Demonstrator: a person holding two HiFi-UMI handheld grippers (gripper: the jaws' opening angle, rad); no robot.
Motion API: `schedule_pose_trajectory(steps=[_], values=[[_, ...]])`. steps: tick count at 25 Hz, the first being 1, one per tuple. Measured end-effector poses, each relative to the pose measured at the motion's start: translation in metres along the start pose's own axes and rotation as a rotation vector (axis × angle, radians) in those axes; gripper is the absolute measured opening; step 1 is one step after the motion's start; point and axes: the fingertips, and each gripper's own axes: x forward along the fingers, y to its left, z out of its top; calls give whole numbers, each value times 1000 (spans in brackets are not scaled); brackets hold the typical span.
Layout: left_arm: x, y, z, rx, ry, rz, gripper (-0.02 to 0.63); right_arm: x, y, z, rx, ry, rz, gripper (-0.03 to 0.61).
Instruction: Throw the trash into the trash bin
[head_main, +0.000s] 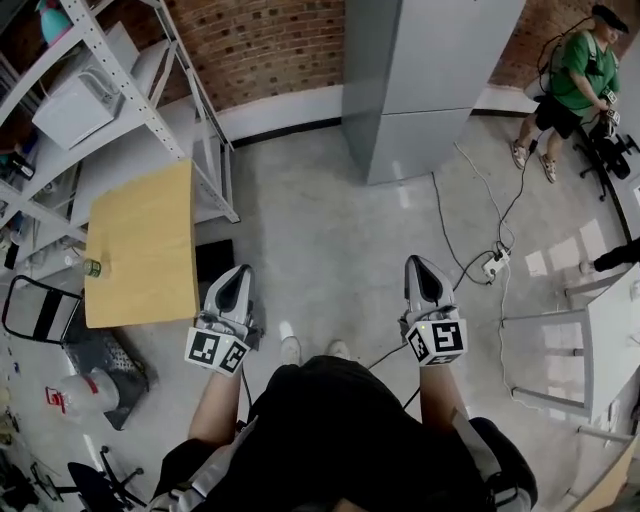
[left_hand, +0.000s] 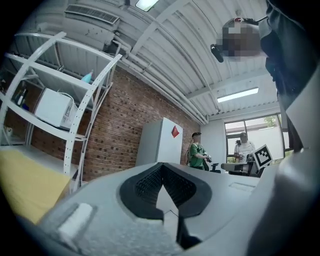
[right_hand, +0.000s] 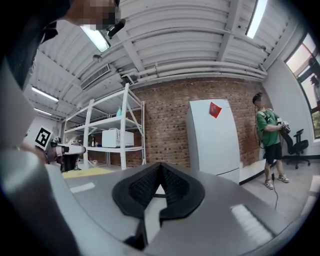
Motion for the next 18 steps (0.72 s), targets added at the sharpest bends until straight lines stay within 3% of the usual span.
schedule_pose_trajectory(steps=[8, 18], values=[[-50, 11, 15, 16, -33, 124, 2, 19, 27, -7, 37, 14, 121, 6], [-126, 64, 44, 45, -91, 270, 2, 62, 129, 12, 47, -13, 314, 6]])
